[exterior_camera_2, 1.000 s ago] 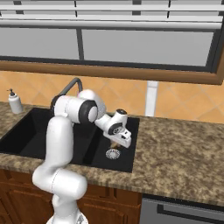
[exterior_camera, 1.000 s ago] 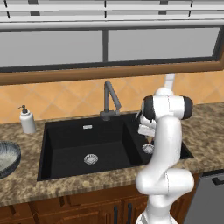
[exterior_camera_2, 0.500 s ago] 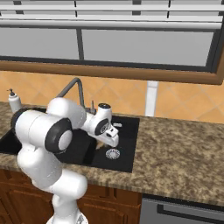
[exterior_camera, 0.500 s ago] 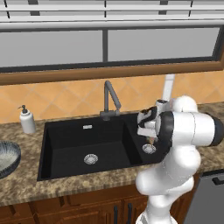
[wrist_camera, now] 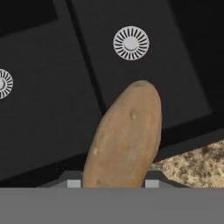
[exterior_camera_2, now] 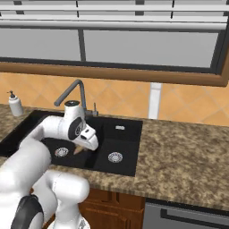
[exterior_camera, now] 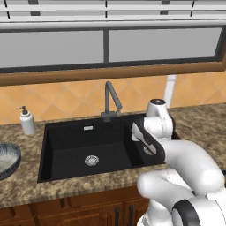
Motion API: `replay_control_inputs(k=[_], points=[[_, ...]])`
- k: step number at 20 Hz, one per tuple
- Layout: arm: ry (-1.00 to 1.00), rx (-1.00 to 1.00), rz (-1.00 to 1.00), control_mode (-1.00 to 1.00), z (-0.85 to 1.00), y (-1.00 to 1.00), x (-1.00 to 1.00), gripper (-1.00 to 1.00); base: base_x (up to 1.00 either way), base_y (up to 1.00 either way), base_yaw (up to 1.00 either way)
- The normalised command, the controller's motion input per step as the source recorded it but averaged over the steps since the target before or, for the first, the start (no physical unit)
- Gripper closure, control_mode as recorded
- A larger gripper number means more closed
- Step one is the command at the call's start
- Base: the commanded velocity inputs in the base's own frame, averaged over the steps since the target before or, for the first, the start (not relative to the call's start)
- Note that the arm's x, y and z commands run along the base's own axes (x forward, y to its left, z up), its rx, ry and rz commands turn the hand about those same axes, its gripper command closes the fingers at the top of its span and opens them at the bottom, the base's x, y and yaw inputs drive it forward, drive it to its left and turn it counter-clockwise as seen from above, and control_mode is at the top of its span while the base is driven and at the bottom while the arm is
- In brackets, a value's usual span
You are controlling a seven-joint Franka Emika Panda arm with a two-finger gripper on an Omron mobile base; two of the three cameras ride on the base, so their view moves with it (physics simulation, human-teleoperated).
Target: Pick the sweet potato from the sink and place it in the bowl. Then pick the bowl and place it in the microwave. Then close the microwave door and press the start button.
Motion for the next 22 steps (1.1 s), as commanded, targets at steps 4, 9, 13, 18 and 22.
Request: replay_control_inputs(k=[4,9,13,18,22], points=[[0.00,-0.08,0.08,-1.00,0.87,0.92,-0.54,1.00,0.00,0.00,0.00],[0.00,-0.03,0.14,-1.00,0.44,1.00,-0.11,1.00,0.00,0.00,0.00],[0.00,0.00,0.20,-1.00,0.38,1.00,0.00,1.00,0.00,0.00,0.00],[0.00,0.00,0.20,-1.00,0.51,1.00,0.02,1.00,0.00,0.00,0.00],[0.00,-0.06,0.18,-1.00,0.29,1.00,0.07,1.00,0.00,0.00,0.00]])
